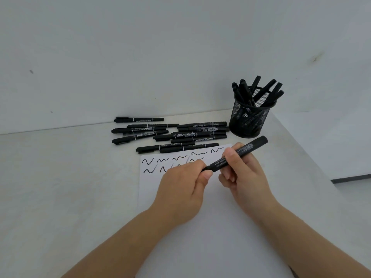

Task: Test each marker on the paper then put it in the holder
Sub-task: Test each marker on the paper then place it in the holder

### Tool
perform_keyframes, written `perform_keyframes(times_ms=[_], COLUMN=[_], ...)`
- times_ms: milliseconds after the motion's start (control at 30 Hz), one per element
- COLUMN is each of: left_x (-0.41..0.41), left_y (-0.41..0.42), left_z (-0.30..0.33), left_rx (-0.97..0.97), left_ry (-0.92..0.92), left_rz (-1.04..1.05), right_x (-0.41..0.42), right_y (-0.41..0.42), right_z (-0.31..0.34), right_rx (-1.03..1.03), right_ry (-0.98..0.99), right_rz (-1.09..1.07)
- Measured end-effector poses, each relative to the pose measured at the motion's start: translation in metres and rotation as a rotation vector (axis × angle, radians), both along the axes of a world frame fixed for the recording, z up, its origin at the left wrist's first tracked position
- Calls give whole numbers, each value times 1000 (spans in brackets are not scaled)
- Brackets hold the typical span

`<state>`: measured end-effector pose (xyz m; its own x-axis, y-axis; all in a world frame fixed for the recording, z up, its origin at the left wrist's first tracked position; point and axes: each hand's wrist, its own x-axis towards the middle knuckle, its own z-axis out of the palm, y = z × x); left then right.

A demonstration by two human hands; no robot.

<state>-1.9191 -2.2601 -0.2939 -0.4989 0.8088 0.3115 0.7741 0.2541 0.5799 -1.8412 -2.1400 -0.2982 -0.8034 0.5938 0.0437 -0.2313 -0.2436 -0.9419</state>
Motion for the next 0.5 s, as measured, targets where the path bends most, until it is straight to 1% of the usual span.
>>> perform_keyframes(times_ms=[100,167,367,433,500], left_x=[1,1,0,-1,-2], left_y=[-2,-3,-1,0,3], left_z=[2,3,1,0,-1], left_rx=[33,58,59,58,54], left_ry=[-116,-227,-695,-759,-773], left_rz=[-34,-59,-109,-130,-118], right_x=[1,0,1,1,1], right_y=[0,-1,-2,-4,-4], right_z=[0,1,5,6,5], right_rx=[12,26,59,66,105], right_ry=[-12,-12,0,-10,-55], right_rz=[10,17,38,24,-27])
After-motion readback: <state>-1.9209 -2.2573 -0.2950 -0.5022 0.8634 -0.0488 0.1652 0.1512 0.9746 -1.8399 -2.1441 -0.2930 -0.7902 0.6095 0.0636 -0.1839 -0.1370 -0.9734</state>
